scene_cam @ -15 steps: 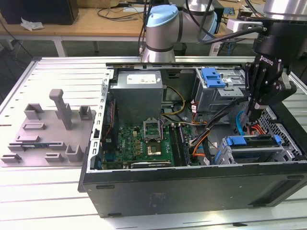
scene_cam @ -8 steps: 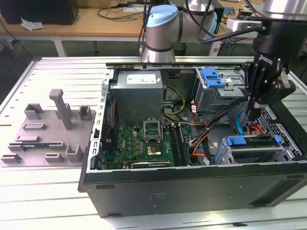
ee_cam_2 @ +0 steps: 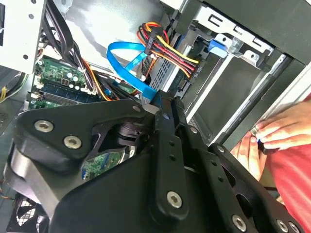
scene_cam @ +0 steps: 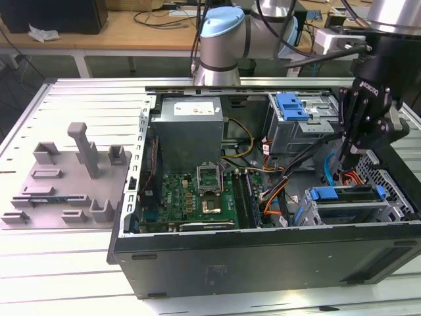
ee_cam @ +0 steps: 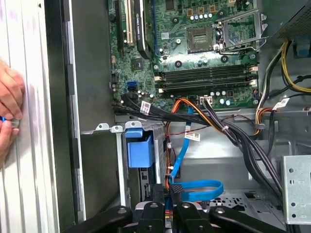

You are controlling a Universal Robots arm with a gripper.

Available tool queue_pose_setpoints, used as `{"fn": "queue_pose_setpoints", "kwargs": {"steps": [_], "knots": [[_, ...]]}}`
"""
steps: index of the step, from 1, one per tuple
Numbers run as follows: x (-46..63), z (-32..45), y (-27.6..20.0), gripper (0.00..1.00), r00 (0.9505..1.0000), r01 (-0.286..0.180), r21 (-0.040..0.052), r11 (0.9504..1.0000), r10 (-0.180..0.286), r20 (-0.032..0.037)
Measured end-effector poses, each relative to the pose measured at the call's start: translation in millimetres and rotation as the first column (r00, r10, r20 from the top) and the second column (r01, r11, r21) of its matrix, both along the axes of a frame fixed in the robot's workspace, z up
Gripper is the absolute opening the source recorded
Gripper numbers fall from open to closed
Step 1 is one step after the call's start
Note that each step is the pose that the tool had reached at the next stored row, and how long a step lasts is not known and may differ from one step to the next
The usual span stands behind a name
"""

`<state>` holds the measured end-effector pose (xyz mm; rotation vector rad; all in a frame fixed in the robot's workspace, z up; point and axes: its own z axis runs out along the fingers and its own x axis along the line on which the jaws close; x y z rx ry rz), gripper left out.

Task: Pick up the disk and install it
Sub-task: 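Insert the second disk wire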

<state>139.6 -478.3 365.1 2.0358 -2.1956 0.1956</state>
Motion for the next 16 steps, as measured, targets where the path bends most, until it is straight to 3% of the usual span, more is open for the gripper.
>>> {"fn": "queue_pose_setpoints", "kwargs": {"steps": [5,8,11,13,14,16], "knots": [[1.9,0.0,-9.4,0.16,1.0000,0.000,0.0306,0.9995,0.000,-0.0001],[3.3,0.0,-20.5,0.16,1.0000,0.000,0.0696,0.9976,0.000,0.0002],[3.9,0.0,-27.8,0.16,1.0000,0.000,0.1023,0.9948,0.000,0.0008],[4.3,0.0,-31.6,0.16,1.0000,0.000,0.1195,0.9928,0.000,0.0013],[4.5,0.0,-35.0,0.16,1.0000,0.000,0.1331,0.9911,0.000,0.0021],[4.5,0.0,-38.4,0.16,1.0000,-0.001,0.1442,0.9895,0.000,0.0047]]}}
